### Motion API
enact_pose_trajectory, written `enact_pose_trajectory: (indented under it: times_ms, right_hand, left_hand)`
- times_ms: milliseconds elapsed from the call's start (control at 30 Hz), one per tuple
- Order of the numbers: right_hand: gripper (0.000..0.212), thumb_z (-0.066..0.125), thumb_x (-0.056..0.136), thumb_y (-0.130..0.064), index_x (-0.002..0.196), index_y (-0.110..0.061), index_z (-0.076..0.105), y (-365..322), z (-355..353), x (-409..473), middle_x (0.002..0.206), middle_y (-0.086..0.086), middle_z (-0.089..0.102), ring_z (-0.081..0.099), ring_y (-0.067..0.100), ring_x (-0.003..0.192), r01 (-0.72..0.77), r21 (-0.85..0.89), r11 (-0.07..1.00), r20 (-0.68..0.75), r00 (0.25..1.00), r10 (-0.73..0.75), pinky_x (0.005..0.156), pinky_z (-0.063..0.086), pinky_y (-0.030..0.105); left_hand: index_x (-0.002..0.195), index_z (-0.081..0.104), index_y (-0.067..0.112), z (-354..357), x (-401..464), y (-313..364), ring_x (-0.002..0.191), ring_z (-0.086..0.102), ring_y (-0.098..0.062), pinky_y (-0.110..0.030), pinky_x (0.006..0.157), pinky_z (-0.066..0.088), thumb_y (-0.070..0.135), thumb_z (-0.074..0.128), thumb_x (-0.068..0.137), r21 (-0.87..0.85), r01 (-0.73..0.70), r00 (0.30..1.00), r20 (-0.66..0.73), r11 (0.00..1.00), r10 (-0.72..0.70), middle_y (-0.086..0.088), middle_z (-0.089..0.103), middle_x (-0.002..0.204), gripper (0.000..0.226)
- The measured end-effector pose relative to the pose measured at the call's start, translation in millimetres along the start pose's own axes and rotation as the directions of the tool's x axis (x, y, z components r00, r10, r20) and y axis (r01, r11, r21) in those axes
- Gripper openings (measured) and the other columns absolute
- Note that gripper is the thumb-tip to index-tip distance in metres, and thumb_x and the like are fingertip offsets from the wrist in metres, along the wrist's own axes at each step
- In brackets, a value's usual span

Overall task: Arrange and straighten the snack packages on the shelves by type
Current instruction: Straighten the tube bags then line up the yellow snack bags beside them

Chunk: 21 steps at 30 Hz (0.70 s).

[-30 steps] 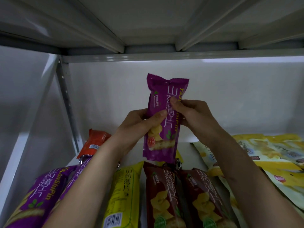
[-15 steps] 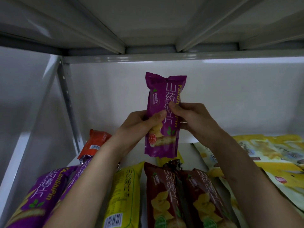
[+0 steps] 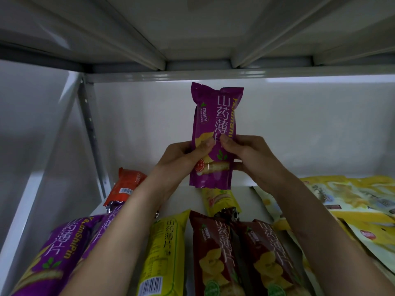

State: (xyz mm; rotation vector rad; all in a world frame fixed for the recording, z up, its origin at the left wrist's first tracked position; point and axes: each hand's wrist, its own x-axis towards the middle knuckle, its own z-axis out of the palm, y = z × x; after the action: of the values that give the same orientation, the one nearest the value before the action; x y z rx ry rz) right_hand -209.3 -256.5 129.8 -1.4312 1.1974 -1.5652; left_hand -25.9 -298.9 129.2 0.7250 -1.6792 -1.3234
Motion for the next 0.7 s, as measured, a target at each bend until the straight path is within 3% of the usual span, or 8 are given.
enact_pose_trajectory:
  times_ms: [167, 300, 400, 600, 700]
  right_hand:
    - [0.035, 0.069, 0.097, -0.036, 0.117, -0.009, 0.076, -0.4, 1.0, -1.4, 0.109, 0.006, 0.081, 0.077, 0.024, 0.102, 0.010, 0.019, 1.000, -0.020, 1.000, -0.009, 0.090, 0.064, 0.043]
    - [0.052, 0.072, 0.083, -0.046, 0.121, -0.011, 0.074, -2.3, -1.1, -3.2, 0.112, 0.006, 0.080, 0.076, 0.023, 0.103, -0.039, 0.033, 0.999, 0.118, 0.992, 0.035, 0.095, 0.059, 0.043]
    - [0.052, 0.074, 0.081, -0.041, 0.125, -0.012, 0.072, -0.9, 0.3, -5.4, 0.117, 0.005, 0.079, 0.075, 0.024, 0.111, -0.057, -0.067, 0.996, 0.241, 0.968, 0.072, 0.102, 0.056, 0.046]
    - [0.050, 0.077, 0.079, -0.037, 0.123, -0.011, 0.075, 1.7, 3.6, -4.0, 0.114, 0.005, 0.080, 0.076, 0.023, 0.109, -0.013, -0.081, 0.997, 0.160, 0.987, 0.026, 0.103, 0.057, 0.049]
    - [0.047, 0.076, 0.083, -0.037, 0.122, -0.010, 0.074, 2.7, 3.5, -2.8, 0.112, 0.007, 0.080, 0.077, 0.024, 0.106, -0.016, -0.058, 0.998, 0.121, 0.992, 0.023, 0.102, 0.058, 0.049]
  left_hand:
    - [0.113, 0.078, 0.010, -1.2, 2.6, 1.0, 0.106, 0.076, -0.027, -0.046, 0.103, 0.057, 0.054, 0.069, 0.082, -0.037, -0.001, 0.995, -0.096, 0.999, -0.003, -0.009, 0.080, 0.109, 0.055]
    - [0.103, 0.080, 0.008, -2.7, 3.3, 1.0, 0.101, 0.077, -0.032, -0.050, 0.098, 0.060, 0.036, 0.070, 0.095, -0.059, -0.049, 0.974, -0.226, 0.997, 0.034, -0.011, 0.081, 0.101, 0.031]
    - [0.100, 0.080, 0.013, -2.8, 2.3, 2.4, 0.094, 0.079, -0.027, -0.048, 0.094, 0.062, 0.040, 0.070, 0.094, -0.047, -0.072, 0.963, -0.264, 0.996, 0.057, -0.008, 0.082, 0.098, 0.029]
    - [0.104, 0.078, 0.017, -5.0, 4.5, 7.7, 0.100, 0.078, -0.024, -0.046, 0.101, 0.058, 0.061, 0.069, 0.074, -0.084, 0.007, 0.984, -0.176, 0.996, -0.022, -0.006, 0.081, 0.104, 0.054]
    - [0.110, 0.077, 0.016, -6.6, 3.6, 7.4, 0.103, 0.077, -0.024, -0.045, 0.103, 0.057, 0.054, 0.071, 0.084, -0.084, 0.022, 0.993, -0.112, 0.996, -0.031, -0.007, 0.081, 0.107, 0.047]
